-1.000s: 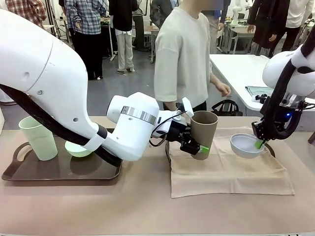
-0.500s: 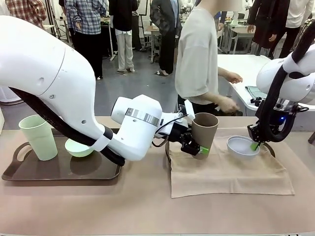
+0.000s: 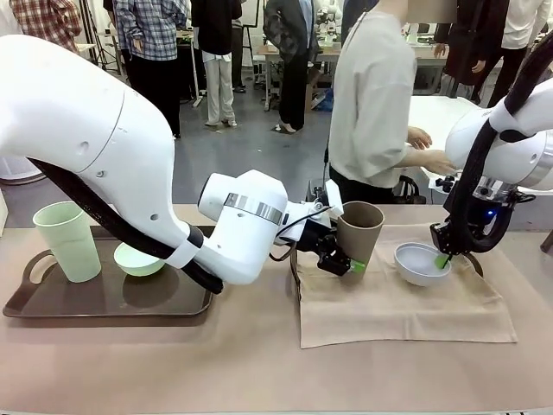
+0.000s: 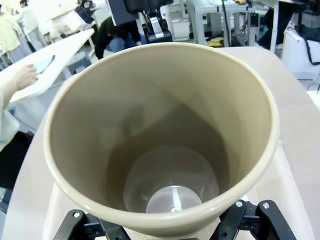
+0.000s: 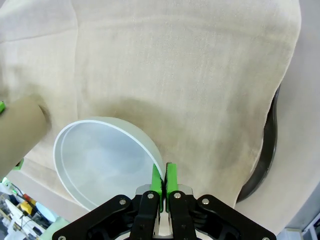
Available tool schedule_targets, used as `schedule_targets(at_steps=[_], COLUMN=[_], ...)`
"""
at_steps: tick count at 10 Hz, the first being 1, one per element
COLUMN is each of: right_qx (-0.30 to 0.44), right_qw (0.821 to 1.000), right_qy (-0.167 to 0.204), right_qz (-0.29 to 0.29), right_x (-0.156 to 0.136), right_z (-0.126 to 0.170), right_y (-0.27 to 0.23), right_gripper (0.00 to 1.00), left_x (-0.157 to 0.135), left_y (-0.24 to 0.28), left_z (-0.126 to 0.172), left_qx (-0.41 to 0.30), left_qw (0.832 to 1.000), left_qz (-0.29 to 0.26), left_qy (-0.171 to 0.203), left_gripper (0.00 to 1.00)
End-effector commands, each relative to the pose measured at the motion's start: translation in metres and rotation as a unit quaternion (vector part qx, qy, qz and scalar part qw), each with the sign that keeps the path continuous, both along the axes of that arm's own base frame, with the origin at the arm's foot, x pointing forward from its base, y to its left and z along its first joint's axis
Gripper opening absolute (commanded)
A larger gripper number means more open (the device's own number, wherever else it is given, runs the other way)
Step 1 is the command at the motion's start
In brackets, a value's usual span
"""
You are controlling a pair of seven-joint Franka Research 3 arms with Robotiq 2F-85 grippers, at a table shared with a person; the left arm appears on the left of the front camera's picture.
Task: Set up a tray with a mat and arrange the tableware.
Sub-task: Place the Picnic Bowl and Reusable plastic cup back onto the Handle tray in front of the human's position.
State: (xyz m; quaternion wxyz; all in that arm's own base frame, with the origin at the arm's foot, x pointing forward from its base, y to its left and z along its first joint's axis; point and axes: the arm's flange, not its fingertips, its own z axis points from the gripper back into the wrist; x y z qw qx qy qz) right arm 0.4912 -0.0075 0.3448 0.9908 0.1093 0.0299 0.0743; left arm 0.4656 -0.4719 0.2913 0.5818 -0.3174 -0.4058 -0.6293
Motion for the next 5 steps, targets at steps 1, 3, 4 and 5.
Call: schedule_targets(at_steps=[1, 3, 4, 5], right_qx=[0.013, 0.012, 0.012, 0.011], right_qw=[1.000, 1.000, 1.000, 1.000], right_qy=[-0.005, -0.002, -0.001, -0.001], right_qz=[0.004, 0.003, 0.003, 0.003], right_x=[0.0065, 0.0071, 0.0071, 0.0073], right_z=[-0.0017, -0.0046, -0.0050, -0.0055], right_y=[-0.0040, -0.0053, -0.0057, -0.0060], right_gripper=[0.04, 0.04, 0.04, 0.04], left_x=[0.0021, 0.0030, 0.0036, 0.0045], left_y=[-0.0033, -0.0039, -0.0042, -0.0039], left_z=[-0.0070, -0.0084, -0.0100, -0.0117], left_qx=[-0.012, -0.015, -0.018, -0.019], left_qw=[1.000, 1.000, 1.000, 1.000], left_qz=[0.007, 0.006, 0.007, 0.008], left_qy=[-0.019, -0.014, -0.010, -0.007], left_gripper=[0.82, 0.82, 0.82, 0.82])
